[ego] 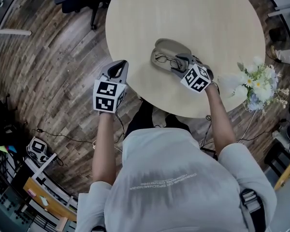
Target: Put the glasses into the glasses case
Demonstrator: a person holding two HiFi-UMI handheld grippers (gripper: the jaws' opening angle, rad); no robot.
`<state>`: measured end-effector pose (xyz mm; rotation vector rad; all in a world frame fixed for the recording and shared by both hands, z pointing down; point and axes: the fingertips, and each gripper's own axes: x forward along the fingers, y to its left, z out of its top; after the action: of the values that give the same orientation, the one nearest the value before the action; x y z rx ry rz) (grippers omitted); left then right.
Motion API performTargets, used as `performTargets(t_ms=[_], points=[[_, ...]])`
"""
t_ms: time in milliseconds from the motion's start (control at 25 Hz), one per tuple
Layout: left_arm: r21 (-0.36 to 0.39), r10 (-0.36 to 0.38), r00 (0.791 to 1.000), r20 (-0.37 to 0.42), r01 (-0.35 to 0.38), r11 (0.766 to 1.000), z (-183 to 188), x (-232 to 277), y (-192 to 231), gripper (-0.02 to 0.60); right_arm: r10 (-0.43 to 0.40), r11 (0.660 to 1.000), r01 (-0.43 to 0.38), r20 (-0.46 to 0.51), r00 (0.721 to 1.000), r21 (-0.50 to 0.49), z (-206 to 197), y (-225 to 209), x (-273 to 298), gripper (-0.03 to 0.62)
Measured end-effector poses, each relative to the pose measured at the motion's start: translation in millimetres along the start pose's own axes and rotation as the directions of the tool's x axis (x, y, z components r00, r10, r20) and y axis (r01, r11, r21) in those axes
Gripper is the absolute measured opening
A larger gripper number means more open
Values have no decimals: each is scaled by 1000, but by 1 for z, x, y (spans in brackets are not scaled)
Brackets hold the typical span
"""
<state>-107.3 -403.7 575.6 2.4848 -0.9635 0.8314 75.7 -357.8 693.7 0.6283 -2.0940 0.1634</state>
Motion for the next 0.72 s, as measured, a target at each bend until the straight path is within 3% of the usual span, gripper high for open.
performTargets(t_ms=[200, 400, 600, 720], points=[[-10, 17, 1000, -6, -17, 1000, -4, -2, -1, 15, -11, 999, 11, 13, 1000, 33, -1, 1, -9, 255], [-16, 34, 999, 11, -34, 999, 1, -9, 0, 15, -78, 989, 65, 97, 992, 136, 20, -3, -27, 235], [-5, 59, 997, 59, -59, 998, 15, -16, -7, 15, -184, 966, 141, 195, 963, 218, 55, -11, -58, 191], [14, 78, 992, 101, -80, 997, 26, -26, -15, 15, -270, 939, 196, 254, 929, 283, 74, -22, -84, 165]])
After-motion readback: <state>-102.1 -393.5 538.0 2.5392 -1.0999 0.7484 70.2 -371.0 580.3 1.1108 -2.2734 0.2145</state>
